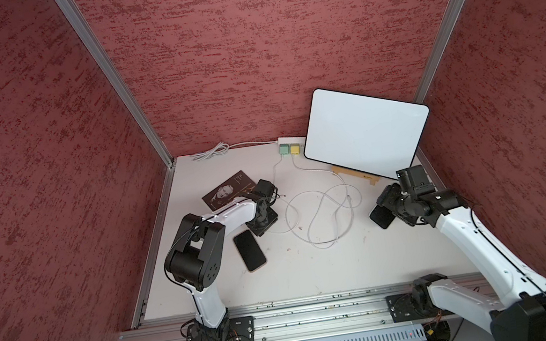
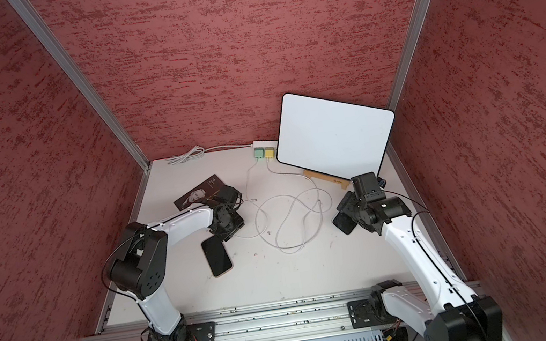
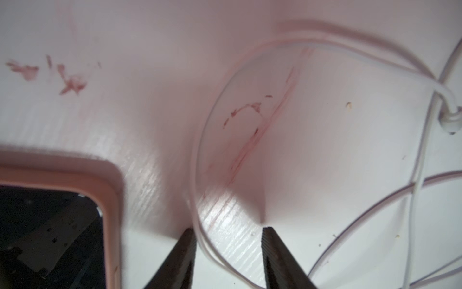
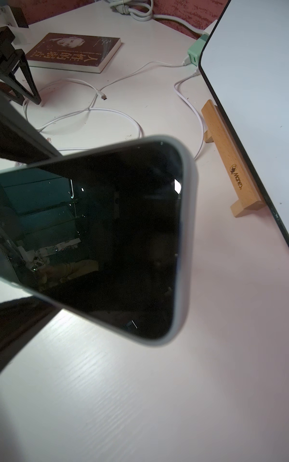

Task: Unplug the charging cable from the phone
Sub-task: Adjust the charging cable at the center of the board.

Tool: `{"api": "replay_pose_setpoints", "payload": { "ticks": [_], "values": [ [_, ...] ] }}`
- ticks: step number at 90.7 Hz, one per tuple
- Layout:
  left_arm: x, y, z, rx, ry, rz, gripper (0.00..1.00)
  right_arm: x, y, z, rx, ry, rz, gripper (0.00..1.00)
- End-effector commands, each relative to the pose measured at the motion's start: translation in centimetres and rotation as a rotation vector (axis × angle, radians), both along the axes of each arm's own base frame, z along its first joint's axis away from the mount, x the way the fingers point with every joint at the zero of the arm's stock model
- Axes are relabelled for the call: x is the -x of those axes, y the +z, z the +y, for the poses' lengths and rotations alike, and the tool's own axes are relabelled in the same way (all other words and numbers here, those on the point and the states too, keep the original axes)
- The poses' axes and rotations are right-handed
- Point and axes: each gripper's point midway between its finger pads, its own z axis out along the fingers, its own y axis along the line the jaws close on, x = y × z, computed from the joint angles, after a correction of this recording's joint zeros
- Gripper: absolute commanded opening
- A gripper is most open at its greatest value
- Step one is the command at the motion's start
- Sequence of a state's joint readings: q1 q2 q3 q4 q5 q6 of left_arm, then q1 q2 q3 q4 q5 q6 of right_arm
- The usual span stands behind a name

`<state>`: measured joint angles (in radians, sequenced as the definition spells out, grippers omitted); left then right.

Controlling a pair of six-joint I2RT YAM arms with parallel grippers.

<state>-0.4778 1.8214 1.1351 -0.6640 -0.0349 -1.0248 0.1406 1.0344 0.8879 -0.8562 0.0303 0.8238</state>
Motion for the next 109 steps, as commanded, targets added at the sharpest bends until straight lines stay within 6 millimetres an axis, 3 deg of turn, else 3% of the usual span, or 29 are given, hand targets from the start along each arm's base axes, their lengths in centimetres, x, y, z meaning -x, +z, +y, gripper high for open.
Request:
{"api": "replay_pose_setpoints", "payload": {
  "ticks": [1,14,35,50,55,65,79,97,109],
  "values": [
    [-0.3,-1.1,0.0,0.008,0.003,0.020,0.29,-0.8,1.2,-0.1,0.003,-0.018,-0.063,0.26],
    [-1.1,-1.3,-1.3,0.045,-0.017,0.019,0.03,-0.9,1.2,-0.1,-0.001,-0.023,-0.063,0.26],
    [-3.9,-0.6,-5.5,0.073,-0.099,-0.013,0.02,-0.8,0.9,0.2,-0.017,-0.016,-0.058,0.26],
    [-4.8,-0.9,-8.0,0.090,-0.144,-0.004,0.03,-0.5,1.3,0.3,-0.017,-0.005,-0.064,0.26],
    [-4.9,-0.8,-8.3,0.092,-0.151,-0.005,0.10,-0.4,1.3,0.4,-0.018,0.001,-0.066,0.26],
    [-4.7,-0.1,-8.3,0.086,-0.158,-0.020,0.41,-0.5,1.6,0.9,-0.021,0.025,-0.073,0.26],
    [-4.2,1.7,-7.7,0.088,-0.170,-0.057,0.66,-1.0,1.9,2.3,-0.025,0.080,-0.085,0.26],
    [-3.1,4.6,-7.4,0.125,-0.202,-0.110,0.82,-2.0,2.6,4.8,0.000,0.165,-0.095,0.25],
    [-2.2,6.9,-6.1,0.105,-0.211,-0.165,0.83,-2.7,3.5,7.7,0.028,0.266,-0.107,0.25]
  ]
}}
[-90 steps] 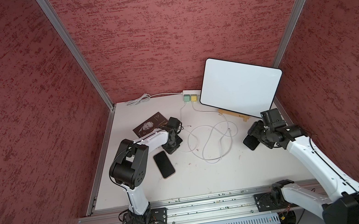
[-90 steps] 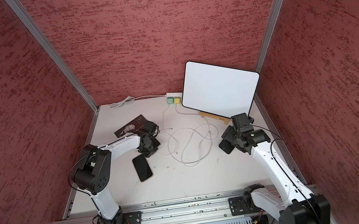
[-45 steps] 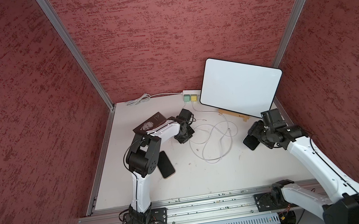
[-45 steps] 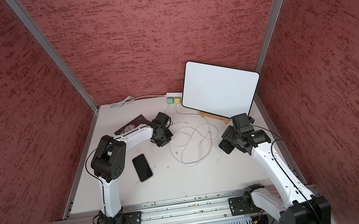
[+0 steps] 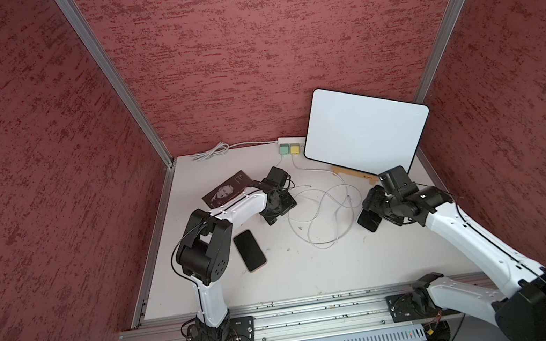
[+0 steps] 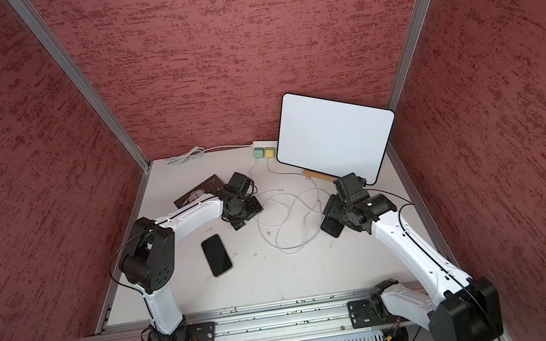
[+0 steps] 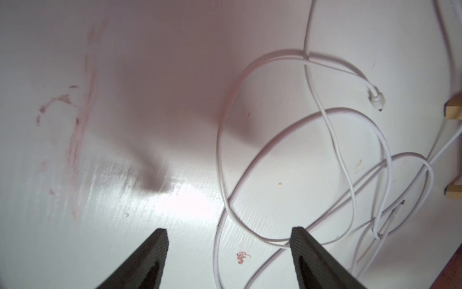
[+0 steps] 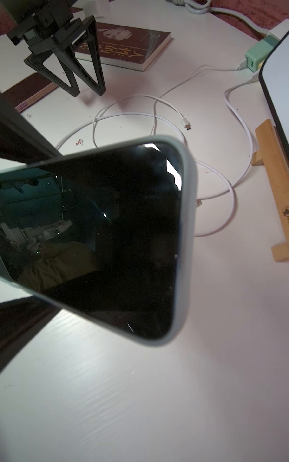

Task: Unplug the charging cable from the phone
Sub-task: Adjust the charging cable at the center of the board, then place the phone at the center of the board.

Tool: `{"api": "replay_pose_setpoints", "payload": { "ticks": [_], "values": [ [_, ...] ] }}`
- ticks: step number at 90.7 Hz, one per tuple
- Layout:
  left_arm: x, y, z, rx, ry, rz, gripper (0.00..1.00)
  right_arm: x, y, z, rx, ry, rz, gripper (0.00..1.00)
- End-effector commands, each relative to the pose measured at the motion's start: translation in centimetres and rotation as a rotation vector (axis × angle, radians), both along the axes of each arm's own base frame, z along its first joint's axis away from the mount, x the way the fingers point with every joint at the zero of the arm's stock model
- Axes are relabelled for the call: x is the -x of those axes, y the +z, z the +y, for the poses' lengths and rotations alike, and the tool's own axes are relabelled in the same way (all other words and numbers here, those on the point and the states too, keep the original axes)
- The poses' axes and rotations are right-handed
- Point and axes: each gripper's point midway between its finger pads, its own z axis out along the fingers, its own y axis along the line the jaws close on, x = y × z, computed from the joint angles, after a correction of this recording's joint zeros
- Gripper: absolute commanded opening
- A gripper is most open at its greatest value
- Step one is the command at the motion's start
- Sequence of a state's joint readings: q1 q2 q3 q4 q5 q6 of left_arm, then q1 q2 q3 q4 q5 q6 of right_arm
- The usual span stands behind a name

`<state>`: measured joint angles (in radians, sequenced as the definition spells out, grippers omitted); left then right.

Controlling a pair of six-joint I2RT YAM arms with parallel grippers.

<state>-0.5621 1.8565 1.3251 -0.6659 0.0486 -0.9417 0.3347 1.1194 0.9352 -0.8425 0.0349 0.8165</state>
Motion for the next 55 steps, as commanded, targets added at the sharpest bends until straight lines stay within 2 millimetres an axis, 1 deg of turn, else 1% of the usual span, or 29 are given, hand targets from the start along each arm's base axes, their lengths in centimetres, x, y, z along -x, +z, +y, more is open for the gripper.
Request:
{"api": "replay_pose_setpoints", "payload": {
  "ticks": [1,5,10,13,15,24,26,30,32,33,39,44,45,55],
  "values": [
    [0.6,2.5,1.2,-0.021,-0.017,-0.067,0.83,-2.4,3.6,2.5,0.004,0.082,-0.126,0.25],
    [1.1,3.3,2.3,-0.059,-0.016,-0.092,0.83,-2.6,3.9,3.9,0.015,0.127,-0.125,0.25],
    [1.8,4.1,4.2,-0.110,0.000,-0.122,0.83,-2.8,3.9,5.5,0.039,0.183,-0.121,0.24],
    [2.5,4.1,5.5,-0.135,0.010,-0.126,0.83,-3.0,4.3,6.5,0.049,0.215,-0.132,0.24],
    [3.0,4.5,6.2,-0.140,0.020,-0.137,0.83,-3.1,4.2,7.3,0.057,0.240,-0.127,0.24],
    [5.3,4.8,9.6,-0.163,0.070,-0.150,0.83,-3.7,4.3,10.8,0.079,0.337,-0.134,0.24],
    [5.8,4.5,10.2,-0.173,0.078,-0.144,0.83,-3.7,4.4,11.8,0.084,0.365,-0.137,0.24],
    [7.0,4.7,11.5,-0.180,0.098,-0.151,0.83,-3.8,4.3,13.7,0.097,0.421,-0.135,0.24],
    [7.5,4.5,12.1,-0.184,0.109,-0.146,0.83,-3.9,3.8,14.7,0.111,0.448,-0.122,0.24],
    [7.8,4.6,12.5,-0.182,0.115,-0.149,0.83,-3.9,2.8,15.0,0.126,0.459,-0.098,0.24],
    [9.3,4.5,14.0,-0.176,0.147,-0.149,0.83,-3.9,2.0,18.2,0.151,0.545,-0.083,0.24],
    [10.5,4.2,15.1,-0.171,0.176,-0.146,0.84,-3.9,1.8,20.5,0.166,0.607,-0.081,0.24],
    [10.7,4.2,15.3,-0.167,0.182,-0.146,0.84,-4.0,1.4,20.9,0.173,0.617,-0.072,0.24],
    [12.4,3.8,16.6,-0.129,0.224,-0.147,0.84,-3.9,-0.2,25.3,0.201,0.729,-0.040,0.22]
  ]
}}
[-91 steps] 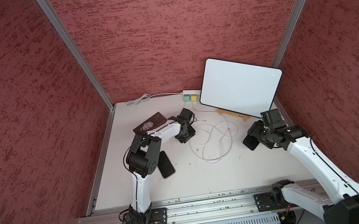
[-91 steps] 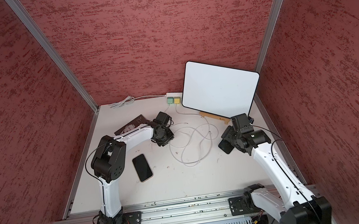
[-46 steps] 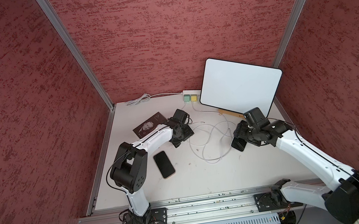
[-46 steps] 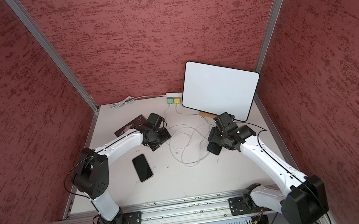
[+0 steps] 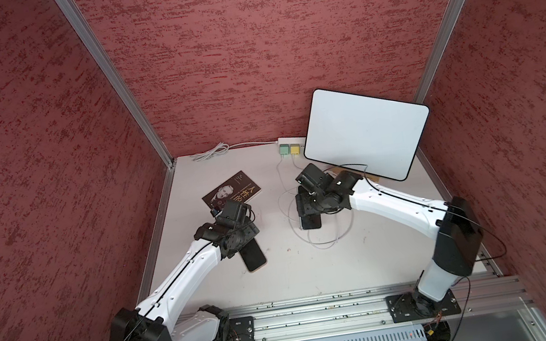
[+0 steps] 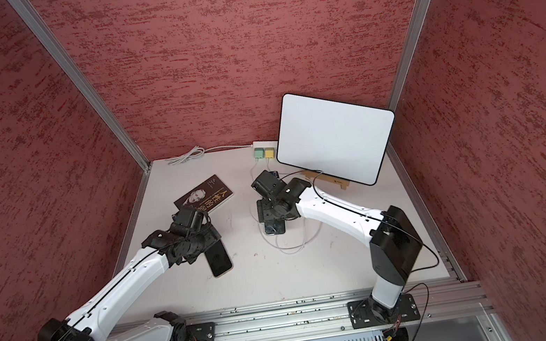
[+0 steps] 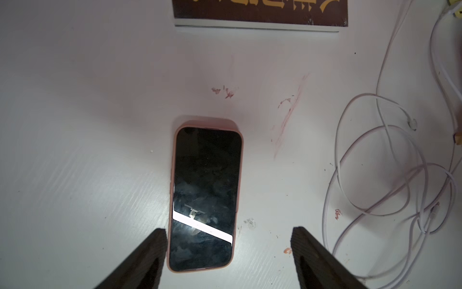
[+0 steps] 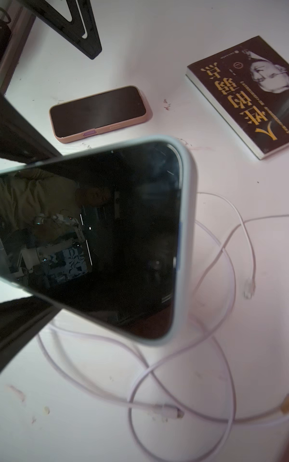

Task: Unplug the charging cable from the phone
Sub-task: Place the phone at the center of the board.

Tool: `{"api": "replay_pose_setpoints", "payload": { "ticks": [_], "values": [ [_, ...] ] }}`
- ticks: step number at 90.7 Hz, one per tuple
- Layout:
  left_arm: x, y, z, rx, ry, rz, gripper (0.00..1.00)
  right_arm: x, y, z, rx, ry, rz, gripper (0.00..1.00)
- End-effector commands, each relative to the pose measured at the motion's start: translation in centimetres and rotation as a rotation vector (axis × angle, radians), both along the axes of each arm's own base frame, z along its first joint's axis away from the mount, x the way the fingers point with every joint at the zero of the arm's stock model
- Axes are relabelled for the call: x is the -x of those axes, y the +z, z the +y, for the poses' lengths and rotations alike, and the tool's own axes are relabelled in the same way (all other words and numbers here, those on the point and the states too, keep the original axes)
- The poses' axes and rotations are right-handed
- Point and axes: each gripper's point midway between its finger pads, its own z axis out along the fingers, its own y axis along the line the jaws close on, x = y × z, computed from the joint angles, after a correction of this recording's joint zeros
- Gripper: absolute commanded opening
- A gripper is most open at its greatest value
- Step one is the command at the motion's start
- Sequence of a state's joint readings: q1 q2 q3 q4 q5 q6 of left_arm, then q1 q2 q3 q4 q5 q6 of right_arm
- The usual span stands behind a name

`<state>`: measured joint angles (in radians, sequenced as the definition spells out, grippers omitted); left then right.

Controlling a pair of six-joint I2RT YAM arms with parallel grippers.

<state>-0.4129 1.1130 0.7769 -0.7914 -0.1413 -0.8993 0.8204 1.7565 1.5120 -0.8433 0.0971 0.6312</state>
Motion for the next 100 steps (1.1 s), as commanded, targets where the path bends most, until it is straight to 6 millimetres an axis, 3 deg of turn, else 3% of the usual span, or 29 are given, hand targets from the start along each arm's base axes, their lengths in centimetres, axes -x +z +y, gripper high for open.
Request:
{"api": "replay_pose_setpoints", "payload": {
  "ticks": [1,16,30,67,100],
  "values": [
    [1.7,-0.2,1.5,0.016,0.042,-0.001,0.84,0.0,-0.3,3.7,0.033,0.124,-0.021,0.22],
    [2.8,-0.4,2.6,0.027,0.077,0.001,0.84,0.4,-2.9,8.1,0.084,0.237,0.026,0.21],
    [2.8,-0.7,2.8,0.057,0.089,0.000,0.84,0.5,-5.7,9.8,0.164,0.293,0.067,0.21],
    [2.5,-1.8,2.5,0.091,0.094,0.020,0.84,0.9,-9.4,10.4,0.237,0.332,0.122,0.21],
    [2.6,-2.1,2.4,0.099,0.094,0.029,0.84,0.4,-10.4,11.5,0.222,0.322,0.127,0.21]
  ]
}}
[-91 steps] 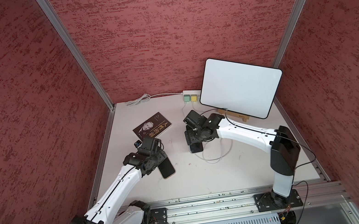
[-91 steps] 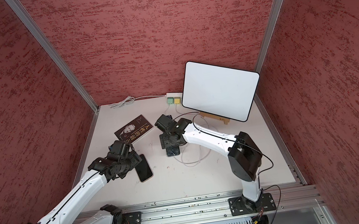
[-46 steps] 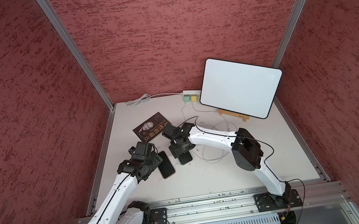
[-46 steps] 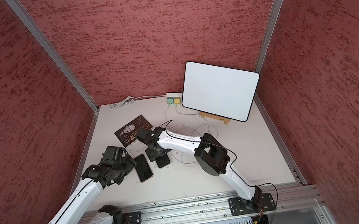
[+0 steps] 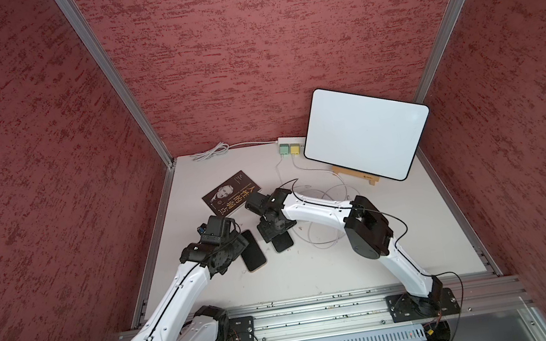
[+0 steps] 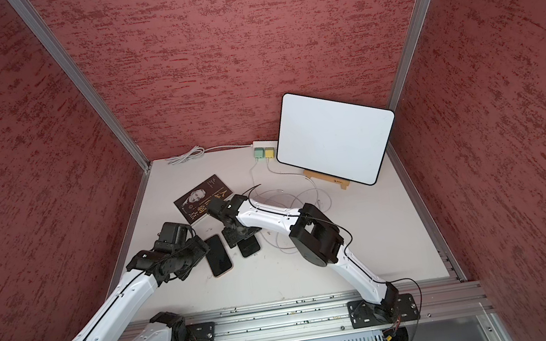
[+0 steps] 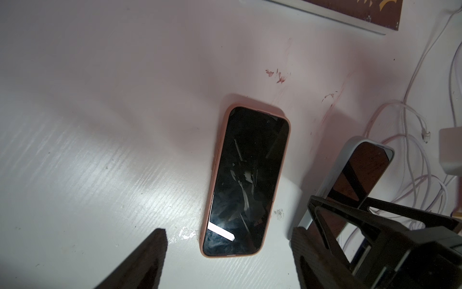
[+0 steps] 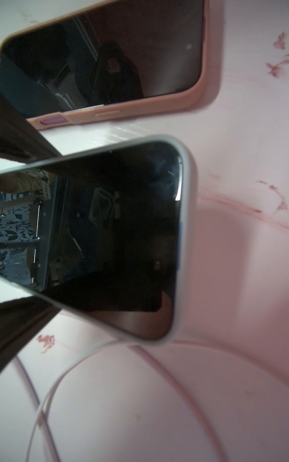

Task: Unplug the charging cable from the phone
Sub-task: Place the phone at the center of the board.

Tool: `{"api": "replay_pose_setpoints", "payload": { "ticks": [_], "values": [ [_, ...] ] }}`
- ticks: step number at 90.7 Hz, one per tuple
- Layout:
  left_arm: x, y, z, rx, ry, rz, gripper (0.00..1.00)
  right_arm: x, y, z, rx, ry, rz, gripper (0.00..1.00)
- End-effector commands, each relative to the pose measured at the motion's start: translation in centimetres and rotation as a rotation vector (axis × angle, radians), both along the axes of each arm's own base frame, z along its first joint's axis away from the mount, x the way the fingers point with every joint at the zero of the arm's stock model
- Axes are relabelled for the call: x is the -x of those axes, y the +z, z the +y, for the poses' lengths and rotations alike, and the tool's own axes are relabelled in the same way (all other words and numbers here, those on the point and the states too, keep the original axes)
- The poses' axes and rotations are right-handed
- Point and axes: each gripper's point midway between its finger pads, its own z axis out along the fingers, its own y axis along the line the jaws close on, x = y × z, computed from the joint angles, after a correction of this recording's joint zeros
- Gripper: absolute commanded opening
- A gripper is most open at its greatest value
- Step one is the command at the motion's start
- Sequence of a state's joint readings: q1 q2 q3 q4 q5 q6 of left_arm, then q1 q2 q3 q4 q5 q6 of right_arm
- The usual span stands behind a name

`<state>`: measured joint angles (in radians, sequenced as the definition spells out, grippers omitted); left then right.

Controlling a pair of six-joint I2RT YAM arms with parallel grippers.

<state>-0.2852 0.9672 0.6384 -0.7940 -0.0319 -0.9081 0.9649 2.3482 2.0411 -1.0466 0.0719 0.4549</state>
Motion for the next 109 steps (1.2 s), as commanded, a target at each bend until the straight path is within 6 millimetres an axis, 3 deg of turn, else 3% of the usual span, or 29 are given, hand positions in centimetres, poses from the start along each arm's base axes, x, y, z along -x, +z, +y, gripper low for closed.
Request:
{"api": "replay_pose_setpoints", "payload": {
  "ticks": [1,30,78,89,109],
  "values": [
    [0.0,-0.2,0.1,0.001,0.005,0.000,0.84,-0.5,0.6,1.1,-0.024,0.005,-0.017,0.21],
    [0.0,-0.3,0.4,0.004,0.015,0.001,0.84,-0.7,-0.6,0.9,0.000,-0.009,-0.009,0.23],
    [-0.1,-0.2,0.4,0.012,0.021,-0.002,0.84,-1.0,-1.3,1.3,-0.002,-0.025,-0.005,0.65],
    [-0.1,-0.1,0.3,0.014,0.019,-0.004,0.84,-1.2,-0.6,1.2,-0.008,-0.026,-0.015,0.77],
    [-0.6,0.7,0.2,0.018,0.010,-0.022,0.85,-2.3,3.2,0.1,-0.025,-0.043,-0.085,0.82]
  ]
}}
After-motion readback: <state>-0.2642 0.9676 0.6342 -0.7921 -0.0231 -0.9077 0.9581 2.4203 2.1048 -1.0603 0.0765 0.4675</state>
